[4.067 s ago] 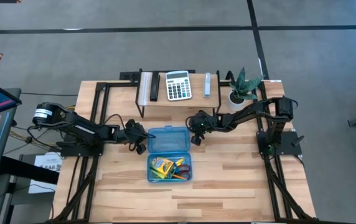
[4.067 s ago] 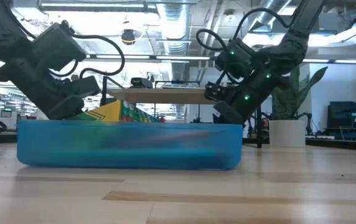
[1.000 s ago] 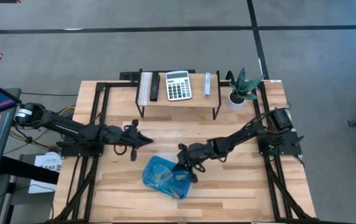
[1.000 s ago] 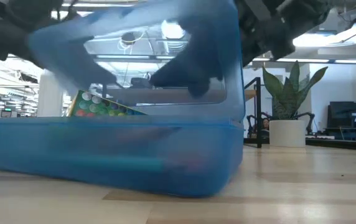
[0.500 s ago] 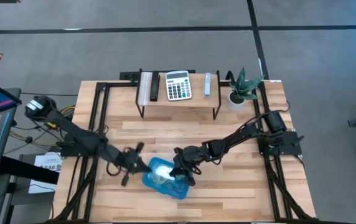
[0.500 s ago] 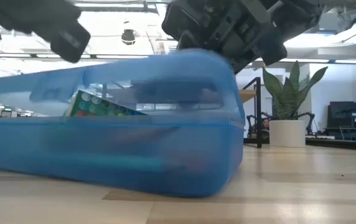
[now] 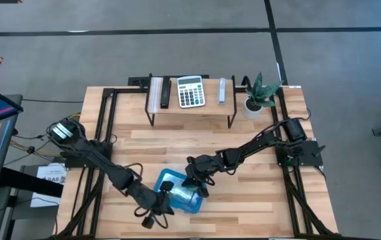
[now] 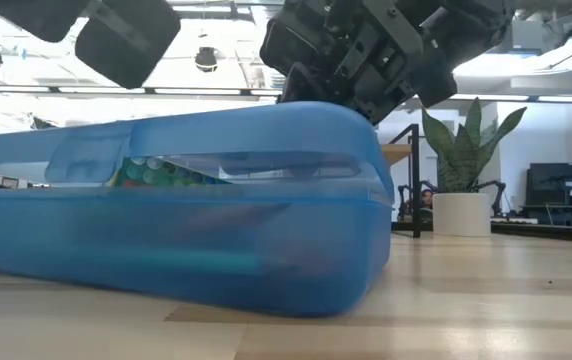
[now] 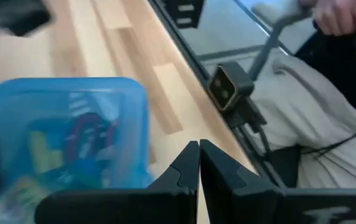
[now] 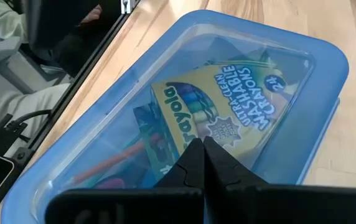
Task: Pack school essentials
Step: Close the supply box
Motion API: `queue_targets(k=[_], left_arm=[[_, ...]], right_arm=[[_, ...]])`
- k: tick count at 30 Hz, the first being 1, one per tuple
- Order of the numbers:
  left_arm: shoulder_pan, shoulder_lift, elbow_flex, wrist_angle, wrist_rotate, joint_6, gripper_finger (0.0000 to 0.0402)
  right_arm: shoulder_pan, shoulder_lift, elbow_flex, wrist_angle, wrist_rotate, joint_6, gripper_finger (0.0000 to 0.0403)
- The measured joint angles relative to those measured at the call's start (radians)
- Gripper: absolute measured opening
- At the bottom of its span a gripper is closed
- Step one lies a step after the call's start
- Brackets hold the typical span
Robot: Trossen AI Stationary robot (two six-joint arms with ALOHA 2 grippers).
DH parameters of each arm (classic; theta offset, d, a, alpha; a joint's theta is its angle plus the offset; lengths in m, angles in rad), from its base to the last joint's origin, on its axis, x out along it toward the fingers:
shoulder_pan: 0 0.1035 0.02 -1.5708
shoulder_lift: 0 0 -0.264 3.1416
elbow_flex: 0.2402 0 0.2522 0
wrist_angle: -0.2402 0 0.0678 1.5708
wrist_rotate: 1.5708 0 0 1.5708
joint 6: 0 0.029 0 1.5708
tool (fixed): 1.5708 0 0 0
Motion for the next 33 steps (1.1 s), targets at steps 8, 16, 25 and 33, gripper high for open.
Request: queue_targets(k=[8,16,25,33], left_arm=[[0.023,0.128,0.067,-0.078,0.104,-0.092,0.0],[0.054,0.14,0.067,-0.117,0.09,-0.104,0.0],[0.09,0.14,0.068,-0.115,0.075,-0.077,0.0],[0.112,0.173,0.069,-0.083,0.035,-0.062,0.0]], right_arm=[[0.0,0.0,0.0,-0.004,0.0,-0.007,0.0008],[-0.001,0.0,0.0,-0.009,0.0,-0.015,0.0008],[-0.009,-0.083,-0.003,-0.145,0.012,-0.028,0.0008],[-0.013,-0.16,-0.002,-0.262,0.053,-0.046,0.0008]])
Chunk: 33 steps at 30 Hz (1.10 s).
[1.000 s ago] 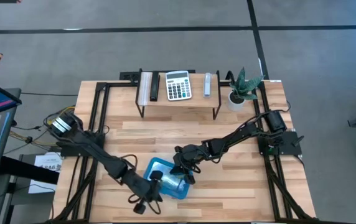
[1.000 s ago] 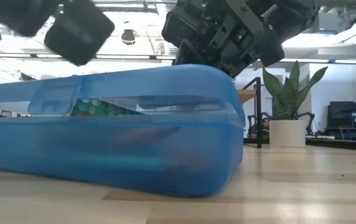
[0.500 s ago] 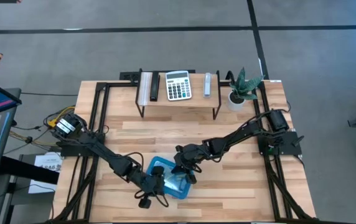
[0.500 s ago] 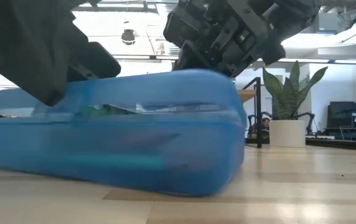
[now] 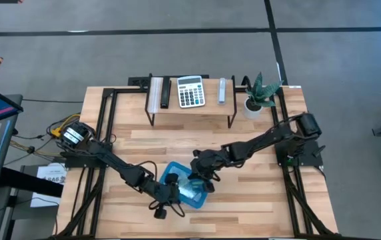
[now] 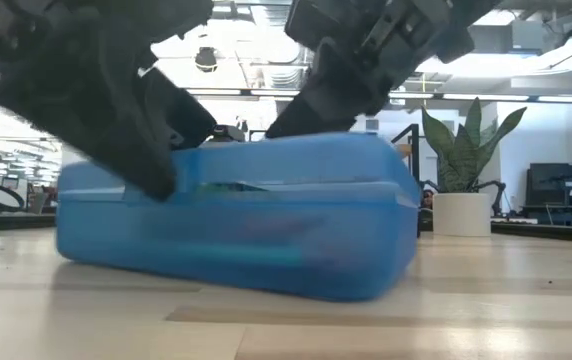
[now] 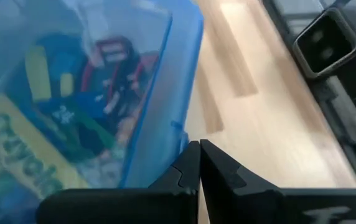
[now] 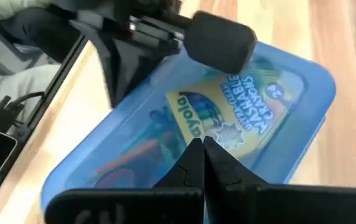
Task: Pack school essentials
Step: Close the supply box
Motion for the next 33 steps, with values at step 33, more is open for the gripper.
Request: queue_targets(k=[33], left_arm=[[0.063,-0.076,-0.001,0.066,-0.052,0.07,0.0]], right_arm=[[0.156,0.054,0.001,-0.133,-0.003,-0.045,0.0008]])
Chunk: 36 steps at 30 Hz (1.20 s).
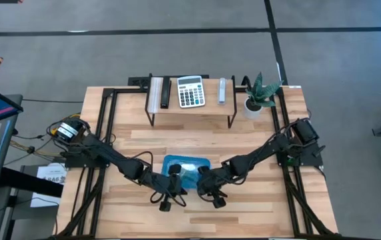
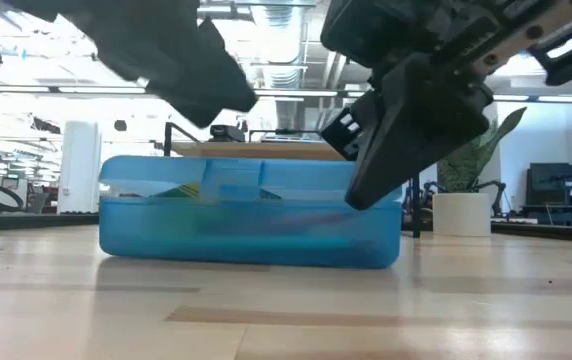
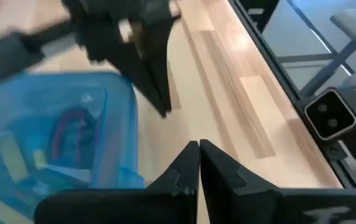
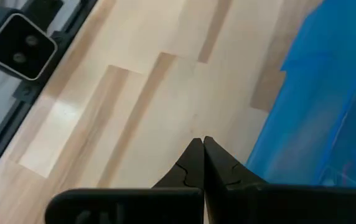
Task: Pack school essentials
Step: Close the supply box
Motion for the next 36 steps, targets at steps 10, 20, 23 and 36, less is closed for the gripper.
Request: queue_targets(k=[10,20,23,36], left_arm=[[0.03,-0.043,0.0,-0.193,-0.167,-0.038,0.0],[0.025,-0.035,-0.016,-0.229,-0.167,-0.122,0.0],[0.023,-0.035,-0.016,-0.228,-0.167,-0.123,0.0],[0.023,-0.034,-0.016,-0.234,-0.166,-0.12,0.0]], right_arm=[[-0.021,0.0,0.0,-0.057,0.006,0.005,0.0008],[-0.074,0.0,0.0,-0.107,0.013,0.002,0.0008],[-0.08,0.0,0.0,-0.117,0.018,-0.003,0.0008],[-0.055,-0.04,-0.002,-0.118,-0.04,-0.049,0.0008]])
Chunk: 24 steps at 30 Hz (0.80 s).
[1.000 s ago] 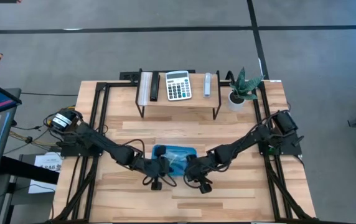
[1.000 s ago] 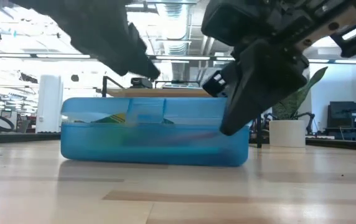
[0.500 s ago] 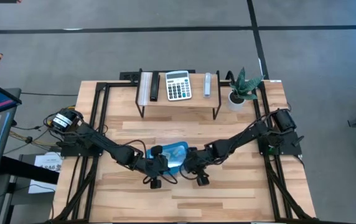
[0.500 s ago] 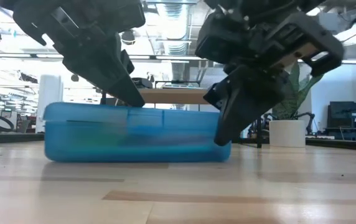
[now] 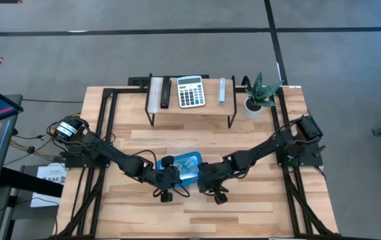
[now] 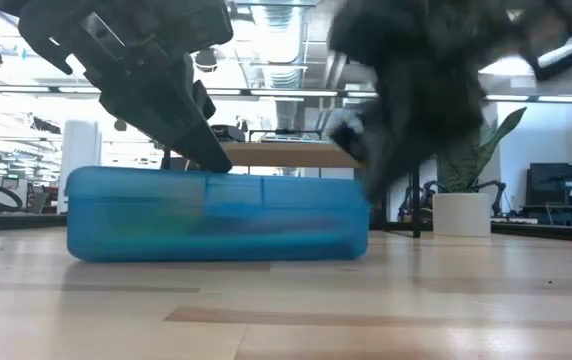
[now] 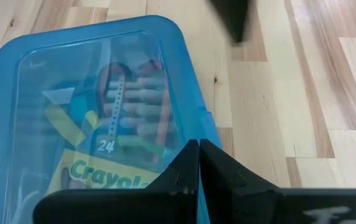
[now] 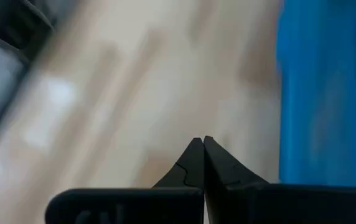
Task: Pack school essentials
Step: Close the supply box
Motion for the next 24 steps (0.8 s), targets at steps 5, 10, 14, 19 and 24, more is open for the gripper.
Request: queue_targets(k=[5,10,14,19,24], left_arm=[[0.0,0.0,0.0,-0.01,0.0,-0.001,0.0],[0.0,0.0,0.0,-0.013,0.001,-0.003,0.0],[0.0,0.0,0.0,-0.014,0.001,-0.002,0.0],[0.001,0.0,0.0,-0.014,0.001,0.003,0.0],[0.003,0.001,-0.001,-0.009,-0.001,0.009,0.0]], right_arm=[[0.018,-0.073,0.003,0.131,0.001,-0.094,0.0008],[-0.019,-0.092,-0.006,0.181,0.021,-0.131,0.0008],[-0.068,-0.095,-0.144,0.419,0.02,-0.104,0.0008],[-0.138,-0.128,-0.358,0.799,-0.009,-0.021,0.0008],[-0.162,-0.11,-0.461,0.983,-0.007,-0.006,0.0008]])
